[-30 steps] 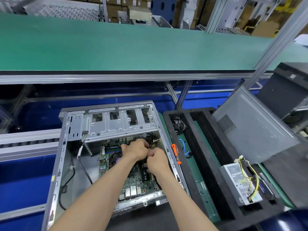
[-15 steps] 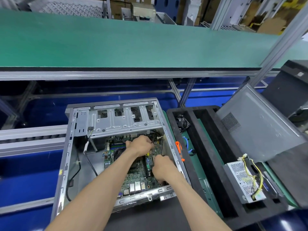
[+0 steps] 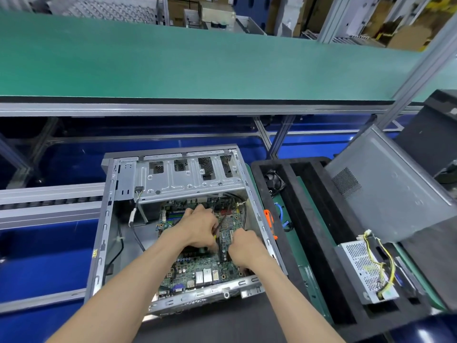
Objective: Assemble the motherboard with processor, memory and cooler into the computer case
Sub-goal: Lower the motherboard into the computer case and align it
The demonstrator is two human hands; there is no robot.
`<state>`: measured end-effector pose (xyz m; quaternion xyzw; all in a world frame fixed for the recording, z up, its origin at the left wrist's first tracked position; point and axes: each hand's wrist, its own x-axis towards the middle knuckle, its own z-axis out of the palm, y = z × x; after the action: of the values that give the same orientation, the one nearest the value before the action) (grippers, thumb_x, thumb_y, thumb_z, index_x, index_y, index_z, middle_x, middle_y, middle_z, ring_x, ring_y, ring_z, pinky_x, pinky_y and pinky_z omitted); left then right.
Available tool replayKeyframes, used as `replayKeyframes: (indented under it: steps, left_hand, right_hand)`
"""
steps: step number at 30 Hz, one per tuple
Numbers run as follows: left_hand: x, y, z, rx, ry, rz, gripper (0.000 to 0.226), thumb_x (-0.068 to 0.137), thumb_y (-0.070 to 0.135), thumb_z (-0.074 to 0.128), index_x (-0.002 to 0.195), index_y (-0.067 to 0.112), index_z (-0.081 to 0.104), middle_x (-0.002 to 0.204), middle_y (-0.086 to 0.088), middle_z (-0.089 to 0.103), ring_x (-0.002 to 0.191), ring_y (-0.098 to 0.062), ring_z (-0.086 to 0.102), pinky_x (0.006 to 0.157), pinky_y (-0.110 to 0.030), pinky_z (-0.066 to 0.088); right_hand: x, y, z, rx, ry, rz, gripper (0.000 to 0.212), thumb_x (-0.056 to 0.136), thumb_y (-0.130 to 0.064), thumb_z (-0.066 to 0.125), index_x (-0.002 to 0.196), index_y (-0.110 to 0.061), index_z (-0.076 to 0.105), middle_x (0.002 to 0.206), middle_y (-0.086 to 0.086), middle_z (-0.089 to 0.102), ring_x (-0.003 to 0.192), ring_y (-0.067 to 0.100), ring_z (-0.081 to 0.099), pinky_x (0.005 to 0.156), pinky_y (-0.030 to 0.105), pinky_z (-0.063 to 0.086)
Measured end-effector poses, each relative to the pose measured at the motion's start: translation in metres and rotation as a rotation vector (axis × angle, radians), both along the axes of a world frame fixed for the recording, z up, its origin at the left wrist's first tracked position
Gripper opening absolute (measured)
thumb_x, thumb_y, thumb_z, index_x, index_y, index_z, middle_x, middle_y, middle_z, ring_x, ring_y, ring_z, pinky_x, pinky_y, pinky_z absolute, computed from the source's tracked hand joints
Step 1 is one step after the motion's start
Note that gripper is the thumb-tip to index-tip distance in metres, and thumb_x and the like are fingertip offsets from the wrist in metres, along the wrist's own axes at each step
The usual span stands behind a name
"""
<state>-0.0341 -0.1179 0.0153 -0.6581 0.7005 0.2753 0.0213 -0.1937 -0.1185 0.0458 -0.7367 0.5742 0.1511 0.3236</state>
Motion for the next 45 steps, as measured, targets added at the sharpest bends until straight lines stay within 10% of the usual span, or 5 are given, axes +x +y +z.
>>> replayKeyframes:
  steps: [8,12,22,41,45]
  left_hand:
    - [-0.003,0.014,0.003,0.187,-0.239,0.005,0.079,0.063,0.030,0.079,0.135,0.025,0.046,0.150,-0.004,0.025,0.141,-0.037,0.018,0.107,-0.071,0.018]
    - [0.002,0.021,0.006,0.097,-0.157,0.009,0.040,0.058,0.024,0.076,0.087,0.030,0.048,0.112,0.003,0.040,0.118,-0.030,0.038,0.102,-0.068,0.031]
    - [0.010,0.019,0.005,-0.037,-0.106,0.040,0.057,0.050,0.040,0.079,0.095,0.036,0.044,0.096,0.011,0.038,0.093,-0.018,0.040,0.081,-0.045,0.037]
    - [0.005,0.019,0.009,-0.050,-0.176,0.026,0.048,0.059,0.027,0.074,0.101,0.026,0.049,0.101,0.003,0.038,0.109,-0.027,0.047,0.099,-0.064,0.038]
    - [0.005,0.019,0.007,-0.044,-0.171,0.025,0.050,0.060,0.025,0.075,0.103,0.025,0.050,0.113,-0.002,0.046,0.112,-0.029,0.047,0.100,-0.065,0.037]
  right_hand:
    - [0.001,-0.002,0.000,0.037,-0.046,-0.037,0.021,0.091,0.003,0.036,0.082,-0.006,0.053,0.069,0.009,0.052,0.048,0.020,0.048,0.041,0.023,0.038]
    - [0.001,-0.001,-0.001,0.038,-0.052,-0.048,0.023,0.094,0.000,0.034,0.105,-0.003,0.055,0.073,0.010,0.051,0.047,0.020,0.055,0.041,0.025,0.044]
    - [0.000,0.002,0.005,0.018,-0.043,-0.028,0.030,0.096,-0.004,0.036,0.117,0.000,0.057,0.090,0.017,0.058,0.057,0.025,0.063,0.045,0.025,0.046]
    - [0.003,-0.002,-0.005,0.053,0.221,0.214,0.029,0.093,0.002,0.047,0.122,-0.001,0.050,0.127,0.022,0.053,0.097,0.033,0.056,0.074,0.033,0.044]
    - [0.004,-0.004,-0.008,0.193,0.383,0.357,0.013,0.092,0.003,0.048,0.103,-0.002,0.050,0.096,0.015,0.051,0.067,0.021,0.048,0.050,0.026,0.039]
